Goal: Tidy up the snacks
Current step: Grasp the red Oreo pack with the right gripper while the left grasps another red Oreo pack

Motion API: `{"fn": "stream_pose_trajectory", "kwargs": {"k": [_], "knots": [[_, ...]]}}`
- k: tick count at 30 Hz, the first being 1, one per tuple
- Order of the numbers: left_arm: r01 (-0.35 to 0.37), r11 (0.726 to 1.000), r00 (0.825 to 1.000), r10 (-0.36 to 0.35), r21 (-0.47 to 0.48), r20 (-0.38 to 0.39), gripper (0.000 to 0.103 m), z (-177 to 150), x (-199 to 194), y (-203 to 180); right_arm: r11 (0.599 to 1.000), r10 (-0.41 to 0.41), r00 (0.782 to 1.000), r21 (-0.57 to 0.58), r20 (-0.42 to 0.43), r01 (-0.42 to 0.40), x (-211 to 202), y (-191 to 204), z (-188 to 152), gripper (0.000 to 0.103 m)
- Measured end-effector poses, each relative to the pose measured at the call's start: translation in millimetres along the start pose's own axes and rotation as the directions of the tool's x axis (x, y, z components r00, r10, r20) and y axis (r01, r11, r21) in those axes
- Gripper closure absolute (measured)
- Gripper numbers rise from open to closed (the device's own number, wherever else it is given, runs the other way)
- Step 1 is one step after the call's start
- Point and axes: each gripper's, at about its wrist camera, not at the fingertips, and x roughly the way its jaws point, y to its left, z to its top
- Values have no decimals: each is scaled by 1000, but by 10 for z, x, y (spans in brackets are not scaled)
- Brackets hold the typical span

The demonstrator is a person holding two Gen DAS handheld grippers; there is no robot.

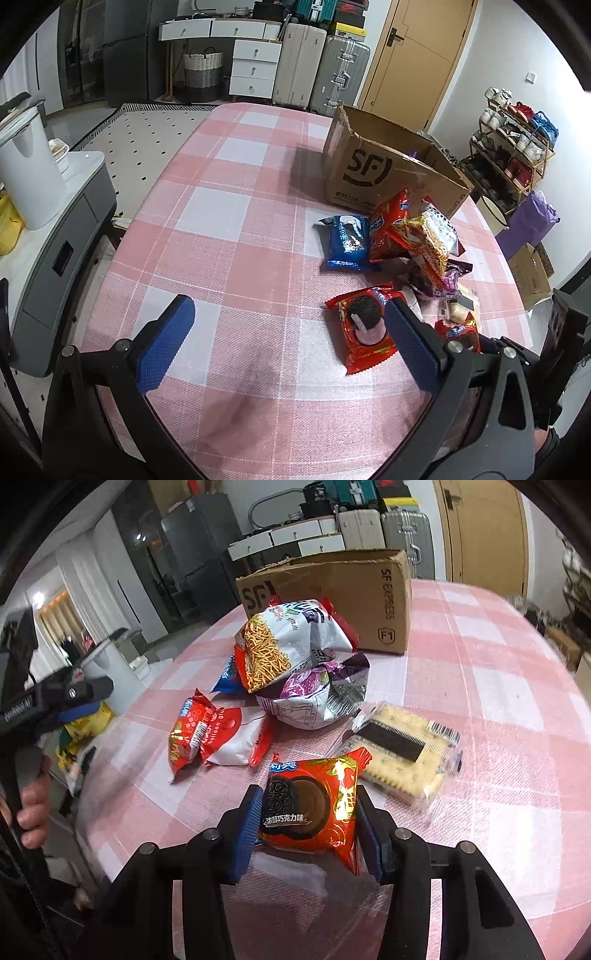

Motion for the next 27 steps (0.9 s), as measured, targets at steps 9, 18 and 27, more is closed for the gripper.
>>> {"fn": "stream_pose_trajectory", "kwargs": {"k": [9, 18, 27], "knots": [[-6, 1000, 1000, 6, 12, -20, 1, -24, 46, -66, 999, 40, 999, 31, 30, -41, -84, -25, 22, 54], [24, 999, 994, -21, 29, -107, 1, -114, 318, -207, 996, 68, 996, 46, 53, -70, -176, -51, 28, 54], [131, 991, 980, -131, -12, -150, 1, -140, 567, -327, 995, 69, 995, 62, 71, -73, -244, -116, -19, 54]]}}
